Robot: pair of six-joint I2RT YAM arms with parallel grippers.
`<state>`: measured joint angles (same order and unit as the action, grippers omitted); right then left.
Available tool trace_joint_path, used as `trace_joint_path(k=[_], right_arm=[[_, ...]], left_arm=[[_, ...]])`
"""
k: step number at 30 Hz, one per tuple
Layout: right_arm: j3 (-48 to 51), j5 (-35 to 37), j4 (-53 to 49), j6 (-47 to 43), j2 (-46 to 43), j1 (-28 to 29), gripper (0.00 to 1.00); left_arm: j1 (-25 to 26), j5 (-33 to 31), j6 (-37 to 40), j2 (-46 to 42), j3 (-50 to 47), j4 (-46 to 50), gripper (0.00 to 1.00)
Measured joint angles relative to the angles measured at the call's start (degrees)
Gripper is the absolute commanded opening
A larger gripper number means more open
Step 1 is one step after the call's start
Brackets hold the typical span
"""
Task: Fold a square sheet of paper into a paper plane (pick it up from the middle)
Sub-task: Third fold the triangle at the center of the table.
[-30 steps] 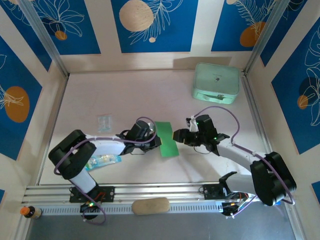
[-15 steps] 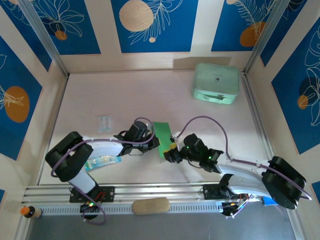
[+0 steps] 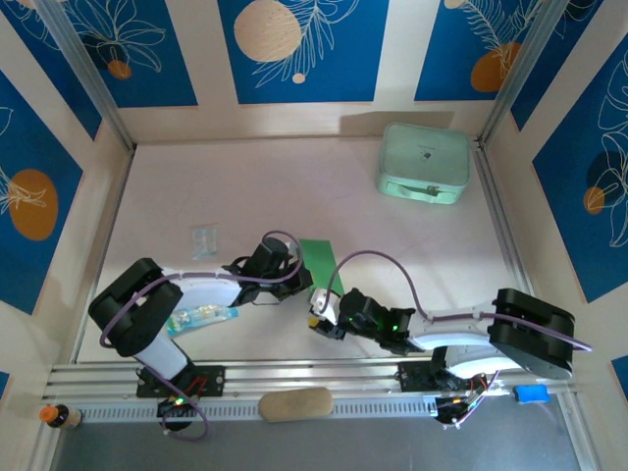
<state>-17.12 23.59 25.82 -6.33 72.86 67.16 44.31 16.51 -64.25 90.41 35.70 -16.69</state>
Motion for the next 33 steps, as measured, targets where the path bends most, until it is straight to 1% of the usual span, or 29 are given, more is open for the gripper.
trace_joint_path(k=[12, 16, 21, 33], right_arm=[[-1.44, 10.82, 6.56, -7.30, 10.58, 3.17, 0.52], [-2.14, 14.75, 7.65, -8.70, 12.35, 4.33, 0.48], [-2.38, 17.22, 7.69, -9.27, 12.35, 4.52, 0.40], [-2.38, 18.88, 6.71, -8.20, 10.60, 4.52, 0.26]], left_arm=[[-0.17, 0.04, -0.42, 0.00, 0.00, -0.09, 0.00], [-0.24, 0.07, -0.42, 0.00, -0.04, -0.15, 0.00], [-0.24, 0.07, -0.42, 0.00, -0.26, -0.44, 0.00], [-0.35, 0.04, -0.42, -0.02, -0.59, -0.42, 0.00]])
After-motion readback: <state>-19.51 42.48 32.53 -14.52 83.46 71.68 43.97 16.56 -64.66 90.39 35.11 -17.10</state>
